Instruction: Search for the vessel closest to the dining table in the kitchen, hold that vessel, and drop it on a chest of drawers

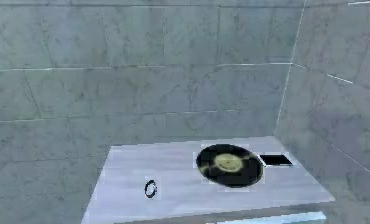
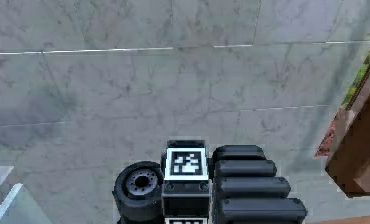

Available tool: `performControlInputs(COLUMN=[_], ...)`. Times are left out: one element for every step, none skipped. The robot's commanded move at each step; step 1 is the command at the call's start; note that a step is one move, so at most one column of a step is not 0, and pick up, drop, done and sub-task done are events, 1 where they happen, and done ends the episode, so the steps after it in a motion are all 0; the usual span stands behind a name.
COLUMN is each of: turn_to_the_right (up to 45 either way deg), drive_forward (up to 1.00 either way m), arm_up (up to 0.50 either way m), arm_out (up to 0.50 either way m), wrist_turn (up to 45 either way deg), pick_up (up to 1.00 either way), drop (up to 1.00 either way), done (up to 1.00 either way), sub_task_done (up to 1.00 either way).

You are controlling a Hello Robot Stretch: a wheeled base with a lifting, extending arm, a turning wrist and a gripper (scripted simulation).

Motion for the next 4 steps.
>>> performControlInputs(turn_to_the_right=[-45.0, -45.0, -45.0, -30.0], drive_forward=[0.0, 0.0, 0.0, 0.0], arm_up=[0.0, 0.0, 0.0, 0.0], arm_out=[0.0, 0.0, 0.0, 0.0], wrist_turn=[0.0, 0.0, 0.0, 0.0], pick_up=[0.0, 0.0, 0.0, 0.0], drop=[0.0, 0.0, 0.0, 0.0], done=[0.0, 0.0, 0.0, 0.0], sub_task_done=[0.0, 0.0, 0.0, 0.0])
